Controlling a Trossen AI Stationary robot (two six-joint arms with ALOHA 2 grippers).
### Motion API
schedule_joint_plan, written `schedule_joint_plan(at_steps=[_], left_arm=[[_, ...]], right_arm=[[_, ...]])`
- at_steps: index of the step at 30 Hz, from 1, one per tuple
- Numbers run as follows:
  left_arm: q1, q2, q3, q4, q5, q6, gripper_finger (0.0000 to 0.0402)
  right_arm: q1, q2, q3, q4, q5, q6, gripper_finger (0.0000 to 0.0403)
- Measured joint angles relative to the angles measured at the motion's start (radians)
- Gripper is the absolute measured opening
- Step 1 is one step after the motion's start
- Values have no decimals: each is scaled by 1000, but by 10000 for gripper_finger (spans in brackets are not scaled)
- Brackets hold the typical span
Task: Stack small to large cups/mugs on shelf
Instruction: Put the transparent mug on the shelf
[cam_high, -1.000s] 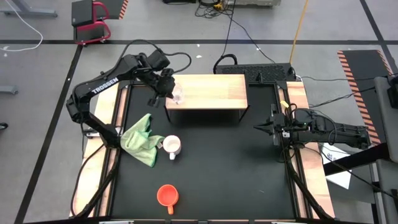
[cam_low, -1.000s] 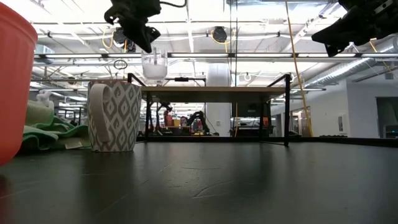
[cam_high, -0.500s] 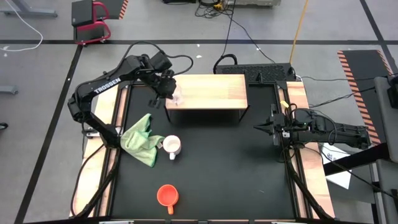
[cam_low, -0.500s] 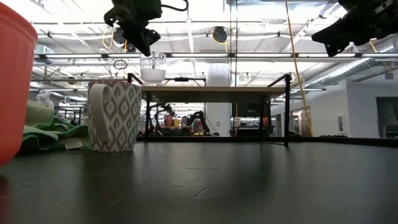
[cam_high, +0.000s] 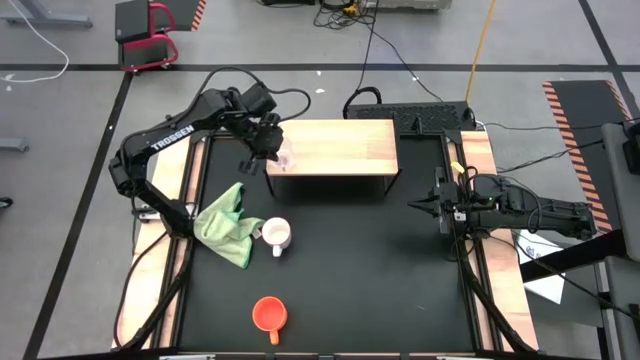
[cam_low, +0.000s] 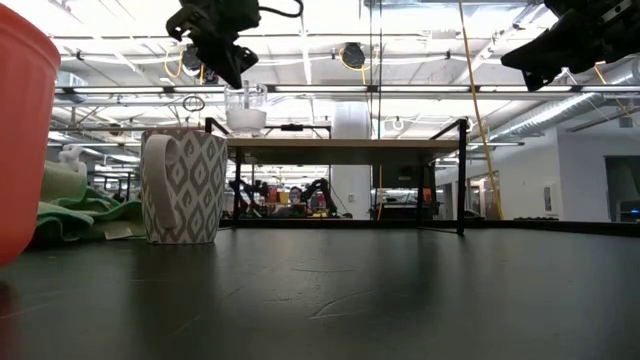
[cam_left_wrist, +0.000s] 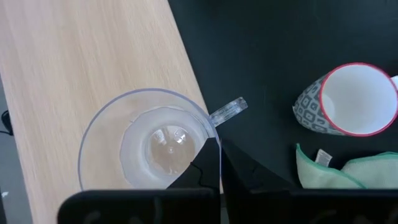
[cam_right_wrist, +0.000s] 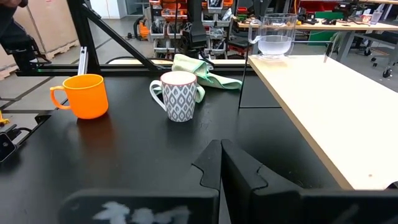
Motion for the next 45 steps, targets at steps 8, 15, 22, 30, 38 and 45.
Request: schedule_joint_plan(at_steps=[8,15,22,30,38,45], left_arm=[[4,0,-20,3,21,18,0],[5,-2,-50,25,19,18,0],[15,-5,-64,34,24,21,0],[22,-4,-65,33,24,17,0],[22,-2,-65,34,16,18,0],[22,-2,-66,36,14,29,0]], right_arm=[[0,0,0,0,0,0,0],[0,0,0,0,0,0,0],[0,0,0,0,0,0,0],[0,0,0,0,0,0,0],[0,0,0,0,0,0,0],[0,0,0,0,0,0,0]])
